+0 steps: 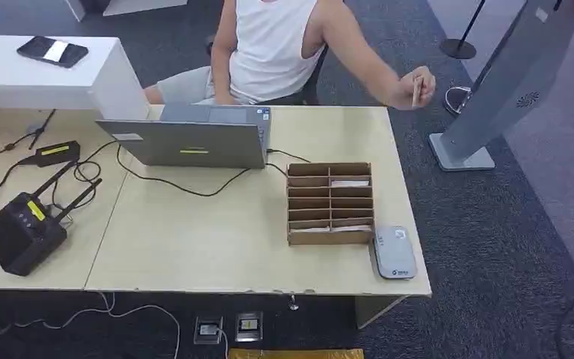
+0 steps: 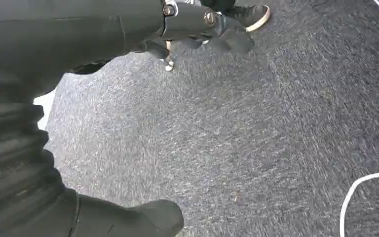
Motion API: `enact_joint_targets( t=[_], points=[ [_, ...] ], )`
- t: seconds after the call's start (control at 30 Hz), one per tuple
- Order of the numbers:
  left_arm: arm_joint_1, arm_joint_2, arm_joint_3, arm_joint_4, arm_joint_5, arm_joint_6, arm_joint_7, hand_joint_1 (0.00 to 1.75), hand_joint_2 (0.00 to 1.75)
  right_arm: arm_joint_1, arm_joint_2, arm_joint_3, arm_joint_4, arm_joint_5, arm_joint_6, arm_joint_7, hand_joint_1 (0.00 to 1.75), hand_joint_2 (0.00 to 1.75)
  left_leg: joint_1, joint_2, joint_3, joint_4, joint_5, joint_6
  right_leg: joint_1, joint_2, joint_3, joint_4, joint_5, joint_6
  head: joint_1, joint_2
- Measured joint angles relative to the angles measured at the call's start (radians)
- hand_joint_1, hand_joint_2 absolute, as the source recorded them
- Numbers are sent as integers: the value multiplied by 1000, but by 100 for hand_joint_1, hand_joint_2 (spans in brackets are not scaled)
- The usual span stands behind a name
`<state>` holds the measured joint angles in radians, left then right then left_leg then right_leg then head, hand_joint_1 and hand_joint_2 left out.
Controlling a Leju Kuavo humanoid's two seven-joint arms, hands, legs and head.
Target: Pass the card to the sensor for recognition and then transmit it.
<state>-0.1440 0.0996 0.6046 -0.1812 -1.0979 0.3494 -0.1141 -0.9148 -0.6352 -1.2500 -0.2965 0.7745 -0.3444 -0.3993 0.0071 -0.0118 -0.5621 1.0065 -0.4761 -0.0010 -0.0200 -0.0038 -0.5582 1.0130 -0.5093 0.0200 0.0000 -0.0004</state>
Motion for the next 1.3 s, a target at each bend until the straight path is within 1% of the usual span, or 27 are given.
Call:
enact_joint_targets(
  t=[0.03,0.07,0.1,0.13,0.17,0.23,0.27,0.37,0.47,0.6,0.73,1.07,1.2,1.3],
  points=[
    [0,-1,0,0,-1,0,0,0,175,-15,-2,34,-25,-110,-1,34,0,175,0,-2,0,0,0,0,0,-2,0,0,0,0,-1,0],
    [-1,-2,0,0,-3,-1,0,0,175,-20,-9,107,-79,-299,-23,115,0,175,-1,-4,-1,1,1,1,0,-4,0,0,0,0,0,0],
    [-1,0,0,0,-5,-2,0,0,175,-21,-26,251,-182,-505,-73,210,0,175,-4,-6,-5,0,1,2,-3,-6,-2,0,-1,1,-1,0],
    [-1,6,0,0,-5,-3,0,0,175,-55,-34,477,-325,-515,-70,270,0,175,-5,7,-7,0,0,1,-4,7,-5,3,0,1,-2,0],
    [-18,6,0,-2,-13,-15,0,0,175,-68,-9,793,-509,-396,-32,276,0,175,-4,11,-5,-1,0,0,-4,11,-5,5,1,1,-1,0],
    [-22,6,0,-2,-16,-18,0,0,175,-57,25,938,-607,-325,-25,287,0,175,-3,11,-2,-1,1,0,-3,11,-5,6,1,1,-1,0],
    [-24,6,0,-2,-15,-17,0,0,175,-47,36,979,-639,-308,-19,293,0,175,-3,9,-3,-1,2,-1,-2,9,-5,6,1,1,-1,0],
    [-24,5,0,-2,-16,-17,0,0,175,-19,76,1136,-760,-282,-5,306,0,175,-2,-2,-5,-1,4,-2,-2,-1,-5,6,1,1,0,0],
    [-20,6,0,-2,-15,-17,0,0,175,-3,102,1265,-853,-258,20,304,0,175,-1,-4,-6,-1,5,-3,-1,-2,-5,6,0,0,-1,0],
    [-16,6,0,-2,-11,-18,-1,0,175,13,130,1380,-934,-206,58,305,0,175,-1,-4,-7,-1,5,-3,0,-3,-5,6,0,0,-1,0],
    [-11,8,0,-2,-12,-22,-6,0,175,15,142,1463,-981,-154,80,307,0,175,-1,-4,-7,0,5,-3,-1,-3,-6,5,0,0,0,0],
    [-5,17,3,-2,-9,-34,-6,0,175,16,160,1545,-1020,-153,148,310,0,175,0,-4,-7,-1,4,-3,0,-2,-6,5,0,0,-1,0],
    [-1,18,5,-2,-5,-33,-8,0,175,14,168,1564,-1019,-149,171,292,0,175,0,-4,-7,-1,4,-3,0,-3,-6,5,0,0,0,0],
    [-1,18,5,-2,-5,-33,-8,0,175,14,173,1574,-1019,-142,187,291,0,175,0,-4,-7,-1,4,-3,0,-2,-7,5,0,0,-1,0]
  ],
)
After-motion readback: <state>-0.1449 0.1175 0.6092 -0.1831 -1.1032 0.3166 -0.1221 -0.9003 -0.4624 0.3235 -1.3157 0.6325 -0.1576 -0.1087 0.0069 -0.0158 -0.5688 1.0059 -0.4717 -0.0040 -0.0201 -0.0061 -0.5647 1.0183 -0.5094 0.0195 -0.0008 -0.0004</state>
